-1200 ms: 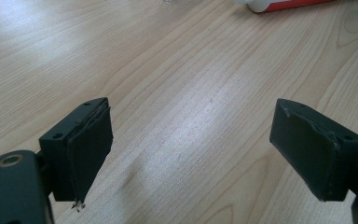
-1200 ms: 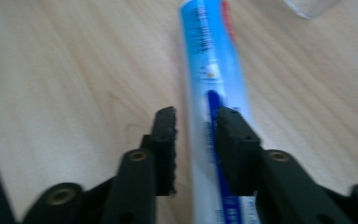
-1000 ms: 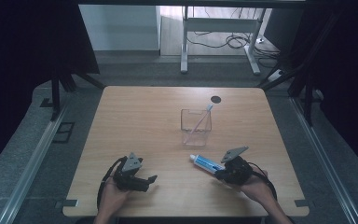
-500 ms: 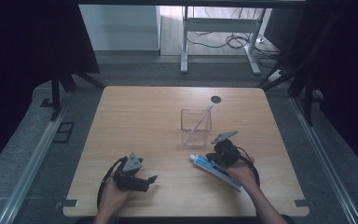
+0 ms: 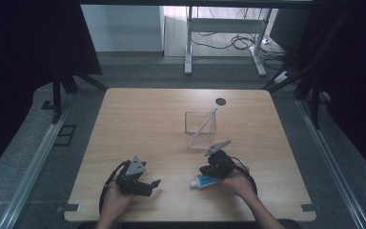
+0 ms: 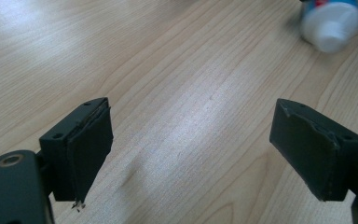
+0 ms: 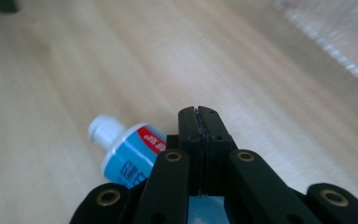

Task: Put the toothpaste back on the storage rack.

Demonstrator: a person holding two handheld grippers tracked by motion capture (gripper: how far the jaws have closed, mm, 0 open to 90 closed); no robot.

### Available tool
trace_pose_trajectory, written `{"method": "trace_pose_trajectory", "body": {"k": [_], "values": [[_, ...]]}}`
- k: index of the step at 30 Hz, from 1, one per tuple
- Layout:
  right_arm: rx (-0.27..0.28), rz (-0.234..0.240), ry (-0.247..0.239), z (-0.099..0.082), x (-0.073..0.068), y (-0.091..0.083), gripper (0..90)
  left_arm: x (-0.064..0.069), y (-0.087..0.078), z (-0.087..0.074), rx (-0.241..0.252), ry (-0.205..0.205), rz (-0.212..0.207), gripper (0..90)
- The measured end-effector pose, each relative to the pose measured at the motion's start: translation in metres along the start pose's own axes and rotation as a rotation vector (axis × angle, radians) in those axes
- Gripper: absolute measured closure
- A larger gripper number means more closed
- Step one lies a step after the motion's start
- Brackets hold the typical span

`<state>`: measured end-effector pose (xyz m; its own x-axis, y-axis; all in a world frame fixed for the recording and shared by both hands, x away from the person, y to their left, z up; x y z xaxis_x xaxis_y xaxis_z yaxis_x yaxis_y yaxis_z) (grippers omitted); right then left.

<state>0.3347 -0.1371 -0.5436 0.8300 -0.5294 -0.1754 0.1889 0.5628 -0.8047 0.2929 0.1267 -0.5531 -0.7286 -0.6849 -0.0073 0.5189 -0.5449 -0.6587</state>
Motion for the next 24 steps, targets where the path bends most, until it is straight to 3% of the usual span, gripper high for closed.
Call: {"method": "trace_pose_trajectory", "body": {"k": [6, 12, 18, 24], "values": [[-0.014, 0.027, 0.015, -0.024, -0.009, -0.013, 87.1, 0.001, 0.001, 0.000, -0.002, 0.003, -0.001, 13.4], [-0.020, 0.022, 0.028, -0.047, -0.011, -0.032, 86.5, 0.002, 0.001, 0.000, -0.001, 0.003, -0.001, 13.4], [-0.042, -0.001, 0.049, -0.069, -0.005, -0.050, 85.7, 0.002, 0.002, 0.000, -0.005, 0.005, 0.000, 13.4], [-0.058, -0.044, 0.080, -0.085, 0.010, -0.067, 83.2, 0.002, 0.002, 0.001, -0.005, 0.006, -0.003, 13.4]]}}
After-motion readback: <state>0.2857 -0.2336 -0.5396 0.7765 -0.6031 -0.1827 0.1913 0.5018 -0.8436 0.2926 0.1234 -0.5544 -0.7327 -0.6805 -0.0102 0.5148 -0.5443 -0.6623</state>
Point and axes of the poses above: each handheld gripper's, and its own axes: y roughly forward along the jaws, z roughly out of its top, x roughly to its right, the point moved 5 cm from there along y, roughly forward along the jaws, and after that the axes turned 2 degrees about z, right-handed, at the moved point
